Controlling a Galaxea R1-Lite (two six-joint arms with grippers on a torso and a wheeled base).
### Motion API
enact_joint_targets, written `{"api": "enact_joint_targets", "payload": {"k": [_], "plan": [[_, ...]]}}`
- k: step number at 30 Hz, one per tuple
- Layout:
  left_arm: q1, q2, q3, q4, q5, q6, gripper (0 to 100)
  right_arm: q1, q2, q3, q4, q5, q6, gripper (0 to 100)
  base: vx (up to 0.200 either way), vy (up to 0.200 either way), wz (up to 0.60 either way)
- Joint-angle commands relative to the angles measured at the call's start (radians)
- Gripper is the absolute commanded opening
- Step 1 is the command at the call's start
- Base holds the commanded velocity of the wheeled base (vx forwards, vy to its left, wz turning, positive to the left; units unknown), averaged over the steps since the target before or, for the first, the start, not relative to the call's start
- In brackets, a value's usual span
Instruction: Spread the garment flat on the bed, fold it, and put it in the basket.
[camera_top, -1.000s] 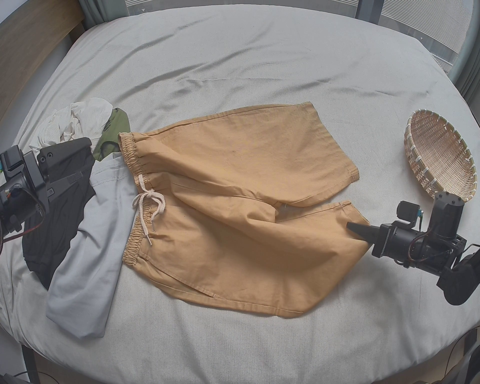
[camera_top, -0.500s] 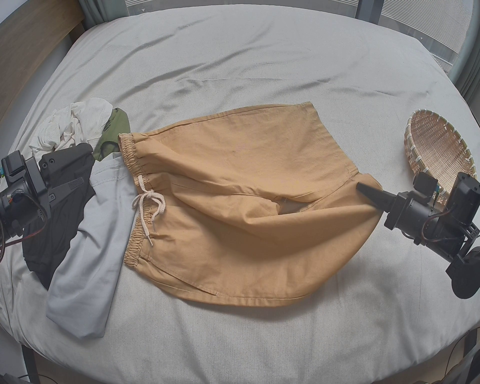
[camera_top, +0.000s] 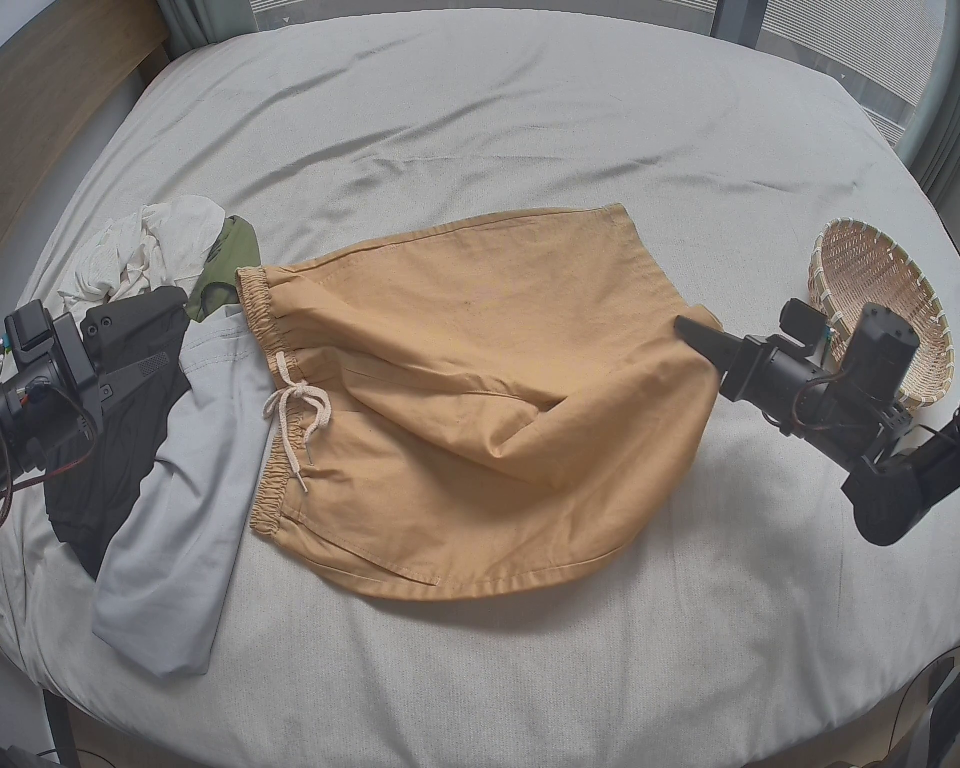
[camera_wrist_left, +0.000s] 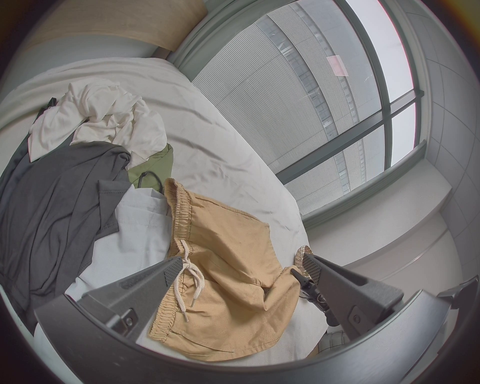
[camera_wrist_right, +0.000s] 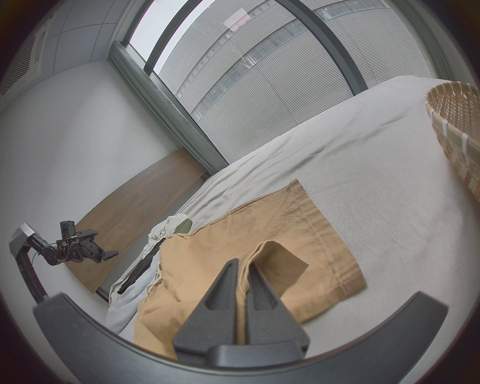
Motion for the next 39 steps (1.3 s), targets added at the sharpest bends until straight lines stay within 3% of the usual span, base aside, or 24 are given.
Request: {"api": "enact_joint_targets", "payload": {"k": [1, 8, 9, 16, 23, 28, 31, 39], "plan": [[-0.001, 0.012, 0.015, -0.027, 0.001, -0.002, 100, 0.007, 0.113, -0.087, -0.001, -0.003, 0.0, 0, 0.0, 0.0, 0.0], [0.001, 0.034, 0.031, -0.053, 0.001, 0.0, 100, 0.007, 0.156, -0.198, 0.002, -0.063, 0.032, 0, 0.0, 0.0, 0.0], [0.001, 0.034, 0.031, -0.055, 0.001, 0.0, 100, 0.007, 0.156, -0.198, 0.003, -0.063, 0.034, 100, 0.0, 0.0, 0.0], [0.001, 0.037, 0.04, -0.066, 0.001, -0.002, 100, -0.004, 0.142, -0.202, -0.004, -0.11, 0.037, 100, 0.0, 0.0, 0.0], [0.006, 0.037, 0.054, -0.073, 0.001, 0.0, 100, -0.042, -0.039, -0.014, 0.002, -0.13, 0.035, 100, 0.0, 0.0, 0.0], [0.002, 0.037, 0.066, -0.11, 0.003, -0.005, 100, -0.044, -0.132, 0.192, -0.011, -0.087, 0.034, 100, 0.0, 0.0, 0.0], [0.002, 0.037, 0.066, -0.119, 0.003, -0.007, 100, -0.044, -0.157, 0.305, -0.011, -0.024, 0.029, 100, 0.0, 0.0, 0.0], [0.002, 0.035, 0.075, -0.119, 0.003, -0.005, 100, -0.036, -0.088, 0.336, -0.023, -0.011, -0.004, 100, 0.0, 0.0, 0.0]]}}
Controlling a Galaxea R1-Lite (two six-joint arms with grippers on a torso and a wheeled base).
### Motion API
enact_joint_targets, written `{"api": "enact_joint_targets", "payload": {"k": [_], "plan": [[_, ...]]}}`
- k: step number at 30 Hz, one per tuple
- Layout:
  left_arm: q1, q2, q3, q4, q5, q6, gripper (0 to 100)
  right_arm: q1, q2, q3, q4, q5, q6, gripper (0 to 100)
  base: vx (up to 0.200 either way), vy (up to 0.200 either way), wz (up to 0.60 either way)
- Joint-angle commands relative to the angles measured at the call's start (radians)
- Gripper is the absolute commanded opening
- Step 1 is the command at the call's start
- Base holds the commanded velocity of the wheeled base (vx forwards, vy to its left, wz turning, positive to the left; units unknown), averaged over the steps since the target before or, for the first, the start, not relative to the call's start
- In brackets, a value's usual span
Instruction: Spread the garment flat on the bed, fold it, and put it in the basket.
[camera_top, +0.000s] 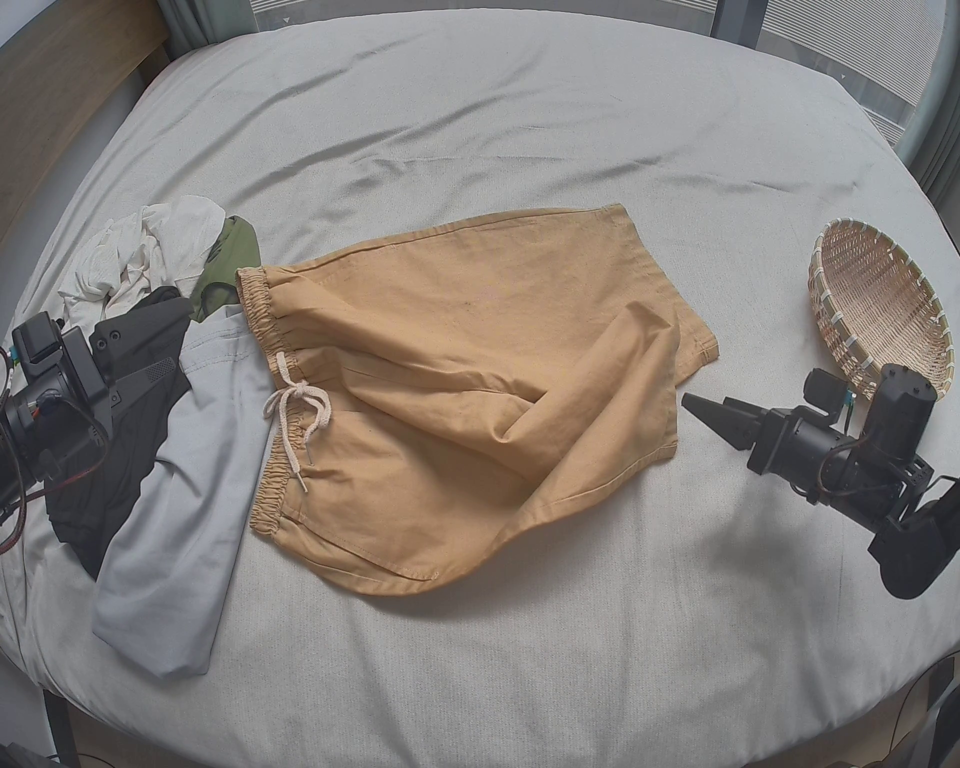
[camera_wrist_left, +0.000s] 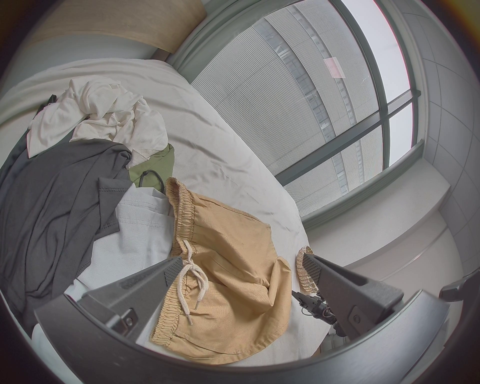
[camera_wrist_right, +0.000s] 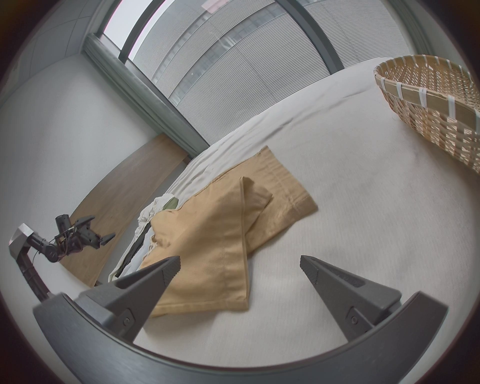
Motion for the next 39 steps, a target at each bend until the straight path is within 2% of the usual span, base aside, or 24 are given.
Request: {"api": "enact_joint_targets", "payload": {"k": [1, 11, 23, 24, 32, 39], "plan": [[0.001, 0.001, 0.01, -0.002, 0.0, 0.0, 100, 0.007, 0.037, 0.018, -0.025, 0.004, -0.006, 100, 0.0, 0.0, 0.0], [-0.001, -0.003, 0.013, -0.002, 0.0, 0.0, 100, 0.056, 0.189, 0.018, -0.169, -0.001, -0.02, 100, 0.0, 0.0, 0.0], [-0.001, -0.004, 0.015, -0.003, 0.0, 0.0, 100, 0.101, 0.193, 0.024, -0.173, -0.002, -0.022, 100, 0.0, 0.0, 0.0], [-0.001, -0.004, 0.013, -0.003, 0.0, 0.0, 100, 0.104, 0.193, 0.024, -0.175, -0.002, -0.022, 0, 0.0, 0.0, 0.0], [-0.001, -0.003, 0.02, -0.003, 0.0, 0.0, 100, 0.105, 0.203, 0.027, -0.189, -0.005, -0.02, 0, 0.0, 0.0, 0.0], [-0.008, -0.001, 0.073, -0.003, -0.003, 0.005, 100, 0.084, 0.16, 0.105, -0.238, -0.007, -0.023, 0, 0.0, 0.0, 0.0]]}}
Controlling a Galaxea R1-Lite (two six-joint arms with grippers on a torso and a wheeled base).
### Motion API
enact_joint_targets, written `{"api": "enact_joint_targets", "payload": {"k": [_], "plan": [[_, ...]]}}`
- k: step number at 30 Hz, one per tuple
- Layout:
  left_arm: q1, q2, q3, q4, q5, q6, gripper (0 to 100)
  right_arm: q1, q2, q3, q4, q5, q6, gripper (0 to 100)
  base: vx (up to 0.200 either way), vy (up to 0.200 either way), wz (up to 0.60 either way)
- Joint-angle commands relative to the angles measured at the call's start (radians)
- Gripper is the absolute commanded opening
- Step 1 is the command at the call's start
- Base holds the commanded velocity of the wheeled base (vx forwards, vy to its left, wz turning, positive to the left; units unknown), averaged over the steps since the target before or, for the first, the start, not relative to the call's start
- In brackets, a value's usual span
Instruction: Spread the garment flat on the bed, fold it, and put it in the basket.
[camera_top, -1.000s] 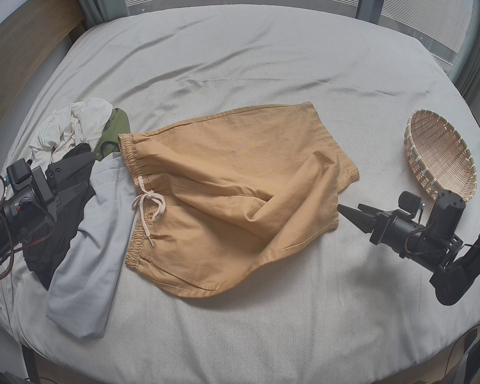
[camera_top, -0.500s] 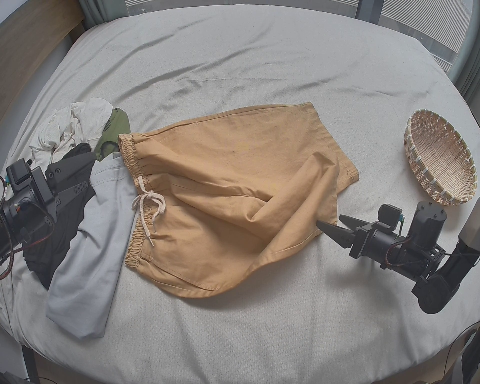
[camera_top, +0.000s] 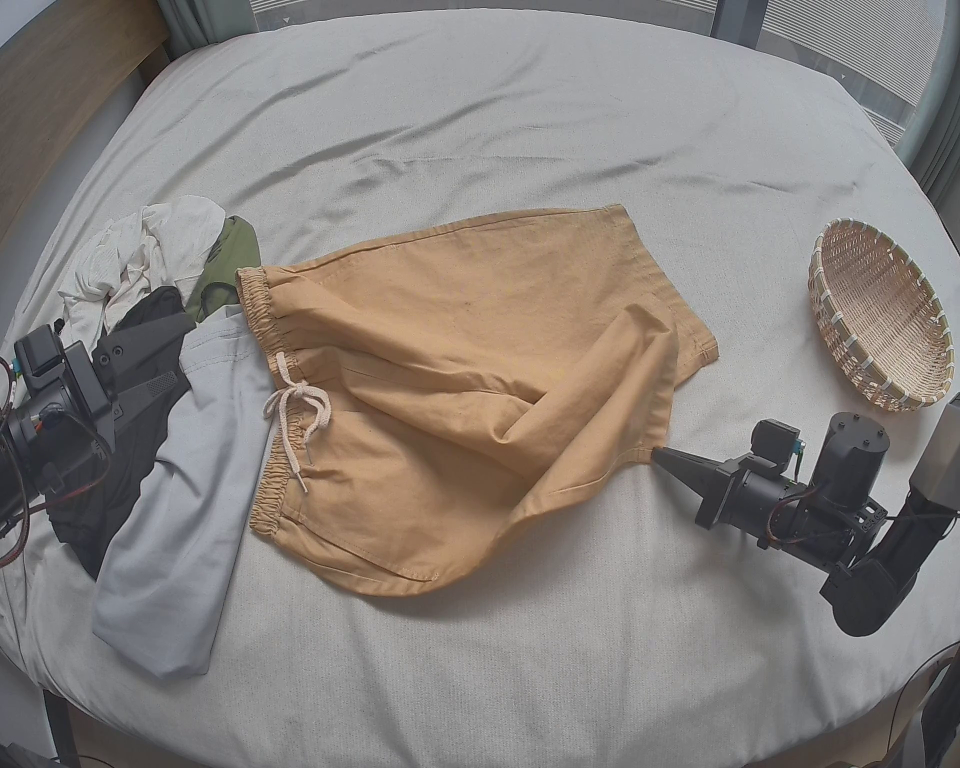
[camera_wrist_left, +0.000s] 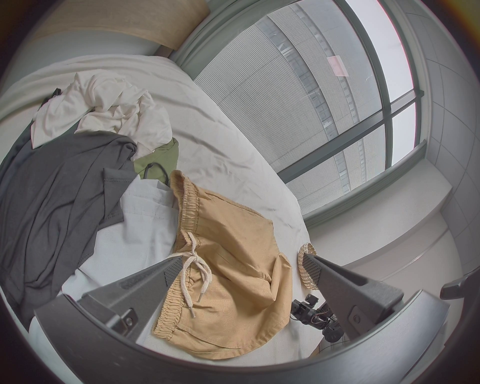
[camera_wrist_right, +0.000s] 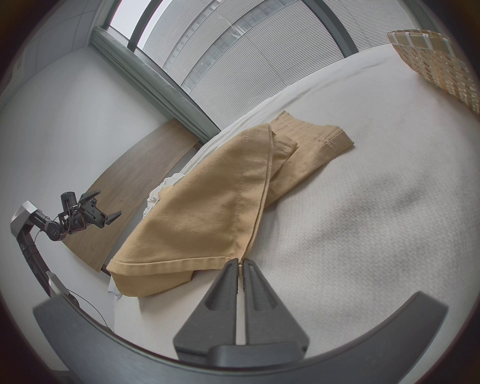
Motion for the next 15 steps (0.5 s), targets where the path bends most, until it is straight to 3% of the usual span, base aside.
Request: {"api": "enact_joint_targets", "payload": {"k": [1, 7, 15], "plan": [[-0.016, 0.003, 0.047, 0.0, -0.002, 0.002, 100, -0.022, -0.063, 0.071, -0.01, -0.001, -0.004, 0, 0.0, 0.0, 0.0], [-0.049, 0.007, 0.122, 0.001, 0.0, 0.003, 100, -0.081, -0.201, 0.192, 0.002, -0.001, -0.01, 0, 0.0, 0.0, 0.0], [-0.092, 0.012, 0.214, 0.003, 0.008, 0.065, 100, -0.177, -0.285, 0.356, 0.002, -0.001, -0.146, 0, 0.0, 0.0, 0.0]]}}
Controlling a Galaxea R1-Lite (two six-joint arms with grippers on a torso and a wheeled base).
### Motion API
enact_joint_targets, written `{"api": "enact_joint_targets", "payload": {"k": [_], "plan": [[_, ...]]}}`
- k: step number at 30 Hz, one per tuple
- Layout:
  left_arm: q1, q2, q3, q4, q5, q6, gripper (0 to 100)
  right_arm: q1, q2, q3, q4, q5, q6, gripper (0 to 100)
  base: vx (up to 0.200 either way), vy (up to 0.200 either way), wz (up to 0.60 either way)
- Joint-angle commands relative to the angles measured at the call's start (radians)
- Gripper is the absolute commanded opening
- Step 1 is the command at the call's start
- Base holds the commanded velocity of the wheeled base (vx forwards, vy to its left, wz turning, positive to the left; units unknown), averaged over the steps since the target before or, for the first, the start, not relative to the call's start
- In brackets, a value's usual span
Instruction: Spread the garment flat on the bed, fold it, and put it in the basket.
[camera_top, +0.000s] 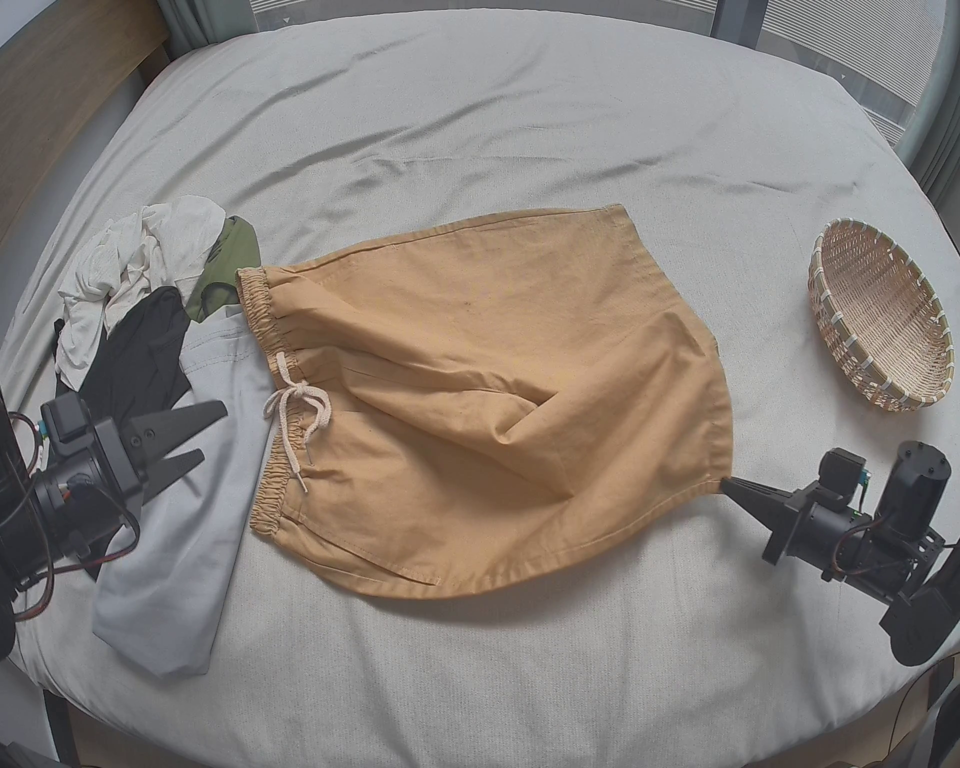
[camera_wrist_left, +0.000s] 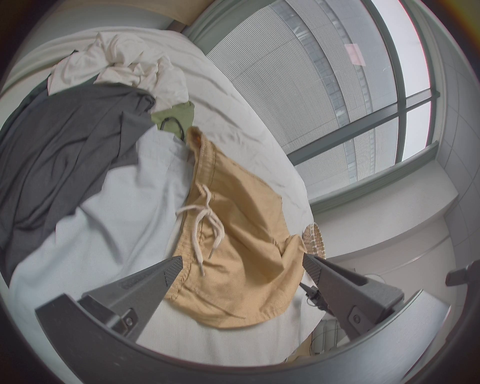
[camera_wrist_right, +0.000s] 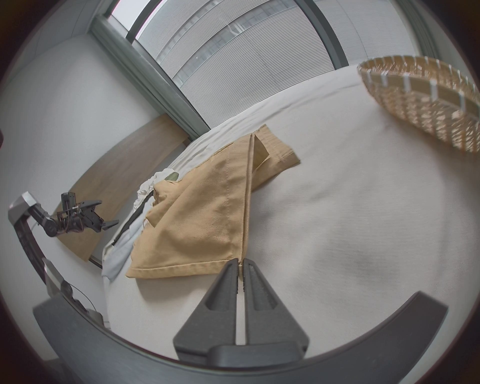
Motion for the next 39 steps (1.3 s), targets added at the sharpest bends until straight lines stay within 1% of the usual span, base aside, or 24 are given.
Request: {"api": "enact_joint_targets", "payload": {"k": [1, 3, 6, 10, 11, 13, 17, 23, 25, 28, 32, 34, 39], "plan": [[-0.028, 0.015, 0.061, 0.001, 0.001, 0.033, 100, -0.069, -0.079, 0.087, 0.0, 0.0, -0.043, 0, 0.0, 0.0, 0.0], [-0.033, 0.027, 0.07, 0.001, 0.001, 0.046, 100, -0.087, -0.079, 0.104, 0.0, 0.0, -0.05, 0, 0.0, 0.0, 0.0], [-0.048, 0.028, 0.09, 0.001, 0.001, 0.052, 100, -0.095, -0.083, 0.13, 0.0, 0.0, -0.052, 0, 0.0, 0.0, 0.0], [-0.05, 0.047, 0.109, 0.001, 0.001, 0.073, 100, -0.094, -0.085, 0.139, 0.001, -0.003, -0.055, 0, 0.0, 0.0, 0.0], [-0.048, 0.067, 0.112, 0.001, 0.003, 0.101, 100, -0.094, -0.087, 0.139, 0.003, -0.004, -0.055, 0, 0.0, 0.0, 0.0], [-0.048, 0.084, 0.126, 0.0, 0.004, 0.125, 100, -0.094, -0.093, 0.139, 0.008, -0.004, -0.056, 0, 0.0, 0.0, 0.0], [-0.051, 0.114, 0.146, 0.001, 0.004, 0.153, 100, -0.089, -0.105, 0.139, 0.037, -0.006, -0.058, 0, 0.0, 0.0, 0.0], [-0.051, 0.177, 0.133, -0.006, 0.004, 0.167, 100, -0.087, -0.102, 0.139, 0.037, -0.008, -0.056, 0, 0.0, 0.0, 0.0], [-0.059, 0.196, 0.123, -0.031, 0.006, 0.164, 100, -0.086, -0.102, 0.139, 0.035, -0.008, -0.056, 0, 0.0, 0.0, 0.0], [-0.07, 0.238, 0.112, -0.091, 0.029, 0.159, 100, -0.084, -0.1, 0.138, 0.029, -0.008, -0.056, 0, 0.0, 0.0, 0.0], [-0.093, 0.317, 0.101, -0.157, 0.093, 0.161, 100, -0.084, -0.1, 0.135, 0.027, -0.008, -0.056, 0, 0.0, 0.0, 0.0], [-0.099, 0.354, 0.1, -0.189, 0.11, 0.162, 100, -0.086, -0.1, 0.135, 0.027, -0.008, -0.056, 0, 0.0, 0.0, 0.0], [-0.101, 0.407, 0.098, -0.272, 0.113, 0.151, 100, -0.087, -0.1, 0.133, 0.026, -0.008, -0.056, 0, 0.0, 0.0, 0.0]]}}
